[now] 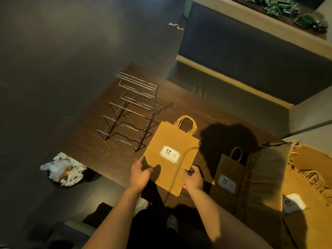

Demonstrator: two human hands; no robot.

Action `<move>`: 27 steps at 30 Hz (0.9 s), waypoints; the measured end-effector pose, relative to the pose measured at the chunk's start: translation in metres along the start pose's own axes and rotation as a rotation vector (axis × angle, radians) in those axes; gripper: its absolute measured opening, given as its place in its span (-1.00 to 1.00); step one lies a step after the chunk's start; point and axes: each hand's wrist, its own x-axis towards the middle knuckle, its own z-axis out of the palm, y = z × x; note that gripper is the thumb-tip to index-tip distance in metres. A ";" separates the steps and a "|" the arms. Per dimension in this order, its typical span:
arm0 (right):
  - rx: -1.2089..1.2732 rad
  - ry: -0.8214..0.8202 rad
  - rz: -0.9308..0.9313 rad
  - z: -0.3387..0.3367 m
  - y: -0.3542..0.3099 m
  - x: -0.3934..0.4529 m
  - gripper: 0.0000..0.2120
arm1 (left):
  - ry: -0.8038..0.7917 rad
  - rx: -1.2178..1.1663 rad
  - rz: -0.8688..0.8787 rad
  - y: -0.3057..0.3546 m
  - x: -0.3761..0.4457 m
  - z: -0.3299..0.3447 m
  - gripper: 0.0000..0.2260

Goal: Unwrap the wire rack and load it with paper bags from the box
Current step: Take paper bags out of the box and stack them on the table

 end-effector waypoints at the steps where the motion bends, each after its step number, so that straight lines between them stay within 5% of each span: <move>1: 0.027 -0.003 0.008 -0.001 -0.002 0.000 -0.49 | 0.005 0.024 -0.002 0.006 -0.007 0.000 -0.24; 11: 0.219 -0.039 -0.202 -0.075 -0.049 -0.030 -0.80 | 0.194 0.238 0.168 0.148 -0.114 0.046 -0.56; 20: 0.377 0.075 -0.486 -0.255 -0.060 -0.061 -0.81 | -0.169 -0.008 0.338 0.216 -0.203 0.179 -0.82; 27: 0.166 0.313 -0.484 -0.367 0.037 -0.028 -0.84 | -0.313 -0.118 0.367 0.213 -0.256 0.266 -0.84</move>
